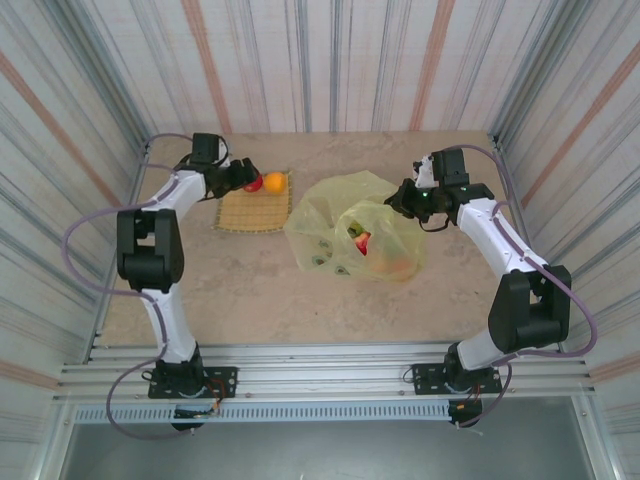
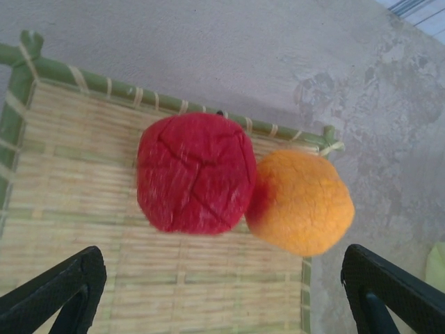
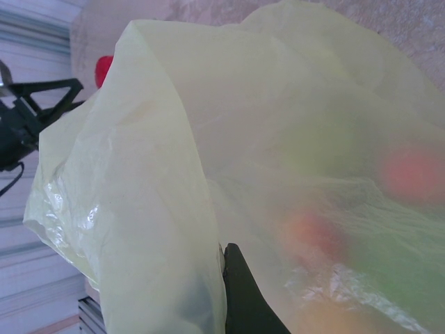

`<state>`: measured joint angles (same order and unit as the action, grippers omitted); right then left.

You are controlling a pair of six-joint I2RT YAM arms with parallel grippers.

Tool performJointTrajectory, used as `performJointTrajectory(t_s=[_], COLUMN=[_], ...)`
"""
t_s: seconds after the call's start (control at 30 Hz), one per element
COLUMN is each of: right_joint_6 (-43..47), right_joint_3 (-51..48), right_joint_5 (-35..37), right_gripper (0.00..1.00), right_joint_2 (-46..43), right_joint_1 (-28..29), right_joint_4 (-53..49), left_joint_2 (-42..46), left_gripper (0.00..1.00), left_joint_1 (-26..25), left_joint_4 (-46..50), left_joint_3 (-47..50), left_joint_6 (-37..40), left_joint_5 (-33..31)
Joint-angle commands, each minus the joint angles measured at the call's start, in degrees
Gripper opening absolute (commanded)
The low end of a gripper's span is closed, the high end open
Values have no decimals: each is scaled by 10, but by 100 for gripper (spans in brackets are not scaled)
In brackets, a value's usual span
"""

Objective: Place the fruits into the plastic bag

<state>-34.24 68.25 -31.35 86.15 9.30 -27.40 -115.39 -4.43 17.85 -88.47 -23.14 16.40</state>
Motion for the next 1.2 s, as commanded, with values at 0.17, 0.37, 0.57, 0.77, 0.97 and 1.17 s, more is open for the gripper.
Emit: performJointTrajectory(t_s=[0.17,0.37,0.57,0.77,0.97,1.17], right_joint_6=[-2,-2,-2,-2,-3,-3], right_joint_3=[7,5,3,1,-1,-2], right_joint_5=[-5,-3,-3,-2,-3,-2], right_gripper=[0,0,0,0,0,0], right_joint_2=[3,2,1,0,-1,-2], right_joint_1=[1,1,1,0,0,0], right_joint_4=[-3,-4,-4,-5,-5,-5], left_joint_2=[-90,-131,-153,-165,-171,-173], left_gripper=[87,85,80,77,75,74], left_joint_1=[10,11,12,12,12,12], left_joint_4=[60,81,87,88,90,99], left_joint_3=[-107,-158,-180,-190,-194,-194], left_joint_6=[26,39,39,36,36,36], left_joint_5=[-12,-9,6,18,27,27])
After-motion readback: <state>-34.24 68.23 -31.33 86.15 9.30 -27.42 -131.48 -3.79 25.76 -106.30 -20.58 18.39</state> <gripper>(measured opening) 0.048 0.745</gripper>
